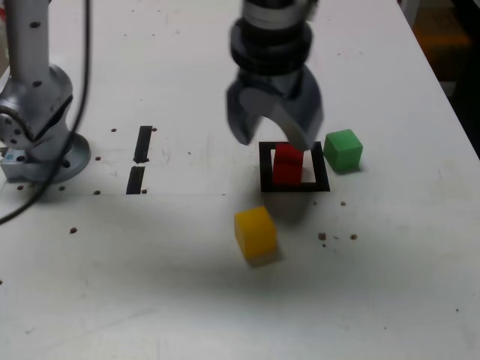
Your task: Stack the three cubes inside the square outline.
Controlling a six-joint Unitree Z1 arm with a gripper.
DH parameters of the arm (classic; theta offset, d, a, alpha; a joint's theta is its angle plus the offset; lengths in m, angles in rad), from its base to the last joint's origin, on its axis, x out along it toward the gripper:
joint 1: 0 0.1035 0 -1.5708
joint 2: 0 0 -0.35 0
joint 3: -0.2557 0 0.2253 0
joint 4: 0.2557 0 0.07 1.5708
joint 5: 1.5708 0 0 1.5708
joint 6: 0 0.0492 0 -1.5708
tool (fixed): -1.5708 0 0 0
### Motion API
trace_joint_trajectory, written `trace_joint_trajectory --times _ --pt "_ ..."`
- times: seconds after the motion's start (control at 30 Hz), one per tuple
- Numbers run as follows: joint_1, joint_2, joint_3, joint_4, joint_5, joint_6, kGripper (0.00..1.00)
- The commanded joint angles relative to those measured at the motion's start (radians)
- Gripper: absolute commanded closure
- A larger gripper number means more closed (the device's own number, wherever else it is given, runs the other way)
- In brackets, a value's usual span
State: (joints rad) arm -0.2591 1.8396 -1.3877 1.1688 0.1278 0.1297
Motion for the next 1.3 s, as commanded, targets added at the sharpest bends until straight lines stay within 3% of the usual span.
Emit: trace_joint_trajectory --times 0.0,0.27,0.6,1.27 --pt "-0.016 -0.033 0.017 0.004 -0.005 -0.023 0.27" --pt "-0.117 -0.092 0.063 0.004 -0.067 -0.156 0.27" --pt "-0.234 -0.012 0.035 -0.025 -0.163 -0.302 0.27" --pt "-0.226 0.124 0.024 -0.058 -0.217 -0.430 0.28"
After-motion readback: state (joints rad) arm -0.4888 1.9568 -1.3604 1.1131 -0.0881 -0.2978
